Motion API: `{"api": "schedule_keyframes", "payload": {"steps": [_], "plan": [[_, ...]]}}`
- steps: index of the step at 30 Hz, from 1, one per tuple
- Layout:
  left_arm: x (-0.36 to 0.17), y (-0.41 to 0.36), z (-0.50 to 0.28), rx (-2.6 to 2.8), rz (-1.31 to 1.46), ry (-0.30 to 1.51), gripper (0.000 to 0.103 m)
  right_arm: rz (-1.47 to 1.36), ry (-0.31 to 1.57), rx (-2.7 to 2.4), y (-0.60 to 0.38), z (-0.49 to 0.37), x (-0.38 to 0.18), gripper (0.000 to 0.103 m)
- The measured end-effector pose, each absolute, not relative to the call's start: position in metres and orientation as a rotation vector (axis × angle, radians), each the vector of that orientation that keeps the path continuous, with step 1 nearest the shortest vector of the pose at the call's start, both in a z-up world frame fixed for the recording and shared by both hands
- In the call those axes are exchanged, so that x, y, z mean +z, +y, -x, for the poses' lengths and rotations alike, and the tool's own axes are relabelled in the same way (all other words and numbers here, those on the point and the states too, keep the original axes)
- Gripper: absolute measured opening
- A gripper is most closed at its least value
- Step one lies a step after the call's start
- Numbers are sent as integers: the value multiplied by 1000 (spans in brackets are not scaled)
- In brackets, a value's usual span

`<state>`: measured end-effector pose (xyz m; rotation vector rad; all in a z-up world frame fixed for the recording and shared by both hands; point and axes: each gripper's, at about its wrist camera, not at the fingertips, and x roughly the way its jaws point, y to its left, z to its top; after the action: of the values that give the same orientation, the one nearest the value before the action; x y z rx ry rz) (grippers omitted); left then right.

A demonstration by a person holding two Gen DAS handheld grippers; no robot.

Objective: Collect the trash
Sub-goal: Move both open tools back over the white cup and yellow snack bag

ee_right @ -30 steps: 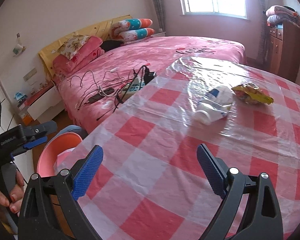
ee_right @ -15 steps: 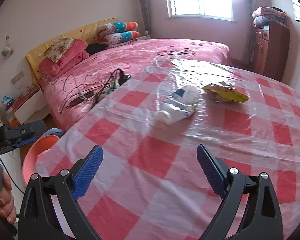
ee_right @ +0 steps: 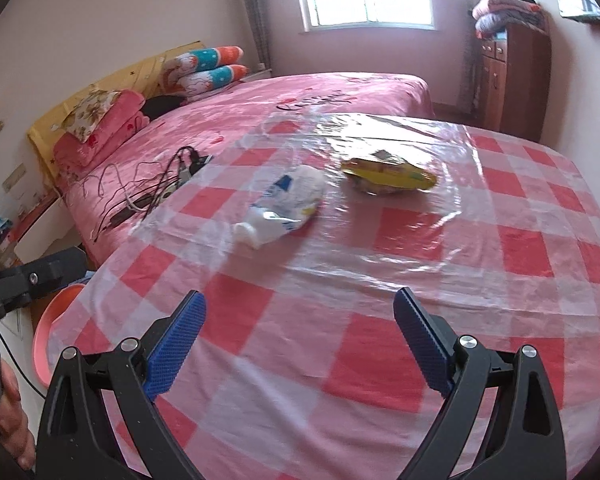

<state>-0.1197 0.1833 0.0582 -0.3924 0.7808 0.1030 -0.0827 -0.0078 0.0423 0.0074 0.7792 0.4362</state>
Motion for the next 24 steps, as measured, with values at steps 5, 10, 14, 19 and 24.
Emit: {"api": "schedule_keyframes", "payload": {"steps": [5, 10, 14, 19, 24], "plan": [[56, 158, 102, 62, 369, 797, 86, -73, 807, 400, -37, 71, 40, 95], [52, 135, 79, 22, 338, 817, 86, -160, 848, 378, -65, 56, 36, 95], [47, 120, 61, -9, 301, 831, 86, -275, 882, 383, -89, 42, 33, 95], [41, 113, 36, -39, 239, 848, 86, -362, 909, 407, -107, 26, 35, 95], [36, 112, 11, -68, 186, 868, 86, -404, 938, 442, -110, 11, 39, 95]]}}
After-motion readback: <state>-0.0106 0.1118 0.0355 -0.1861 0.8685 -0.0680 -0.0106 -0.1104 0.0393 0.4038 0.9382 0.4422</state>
